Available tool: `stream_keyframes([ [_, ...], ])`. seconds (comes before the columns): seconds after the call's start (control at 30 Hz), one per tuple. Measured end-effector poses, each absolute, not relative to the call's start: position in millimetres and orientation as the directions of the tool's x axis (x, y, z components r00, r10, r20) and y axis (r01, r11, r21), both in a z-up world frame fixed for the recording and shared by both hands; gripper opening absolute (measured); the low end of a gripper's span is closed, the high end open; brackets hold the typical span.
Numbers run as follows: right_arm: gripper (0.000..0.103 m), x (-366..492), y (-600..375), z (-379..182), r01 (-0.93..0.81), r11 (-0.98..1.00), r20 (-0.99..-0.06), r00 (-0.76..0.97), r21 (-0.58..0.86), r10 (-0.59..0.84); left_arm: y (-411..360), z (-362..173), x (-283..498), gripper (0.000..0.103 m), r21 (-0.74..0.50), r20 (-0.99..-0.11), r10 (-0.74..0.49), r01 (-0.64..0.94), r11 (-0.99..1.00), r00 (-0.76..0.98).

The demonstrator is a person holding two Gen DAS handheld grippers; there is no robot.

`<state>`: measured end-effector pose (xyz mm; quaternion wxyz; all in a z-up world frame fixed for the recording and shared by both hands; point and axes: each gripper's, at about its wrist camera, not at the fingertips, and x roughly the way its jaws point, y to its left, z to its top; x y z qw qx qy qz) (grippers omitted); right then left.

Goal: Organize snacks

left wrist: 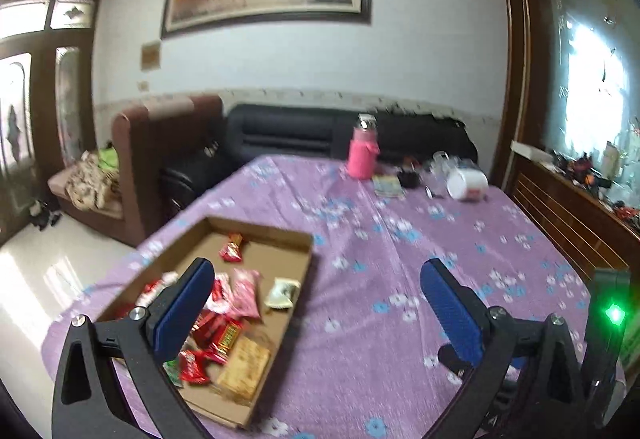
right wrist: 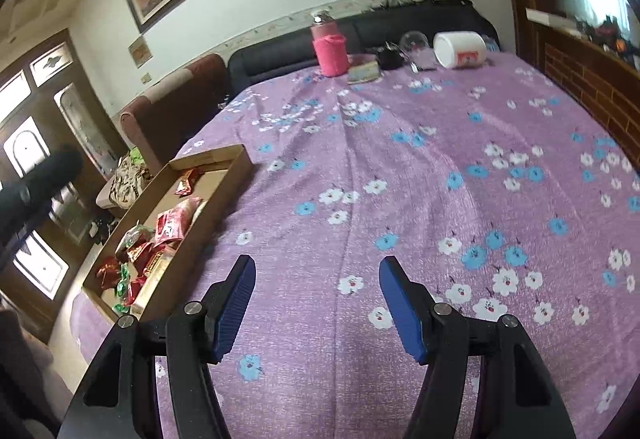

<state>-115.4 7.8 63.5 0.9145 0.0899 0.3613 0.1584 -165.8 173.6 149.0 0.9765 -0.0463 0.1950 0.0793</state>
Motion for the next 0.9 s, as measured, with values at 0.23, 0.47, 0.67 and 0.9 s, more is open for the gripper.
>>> stream_keyframes([
  [0.23, 0.069, -117, 26, 59, -0.245, 0.943, -0.663, 0.67, 0.225, 0.332, 185, 140, -155, 0.103, -0.059, -0.447, 0.148, -0.194, 0.979, 0.882],
  [0.47, 0.071, -113, 53, 70, -0.252, 0.965, -0.678, 0.698, 0.07, 0.232, 215, 122, -143, 0.103, -0.093, -0.543, 0.152, -0.239, 0.967, 0.826],
  [0.67, 0.074, -111, 74, 66, -0.256, 0.967, -0.701, 0.687, 0.013, 0.191, 242, 108, -138, 0.103, -0.142, -0.596, 0.133, -0.267, 0.953, 0.792],
  [0.9, 0.074, -115, 90, 63, -0.274, 0.962, -0.712, 0.677, -0.006, 0.188, 260, 100, -138, 0.103, -0.146, -0.62, 0.155, -0.307, 0.941, 0.769],
])
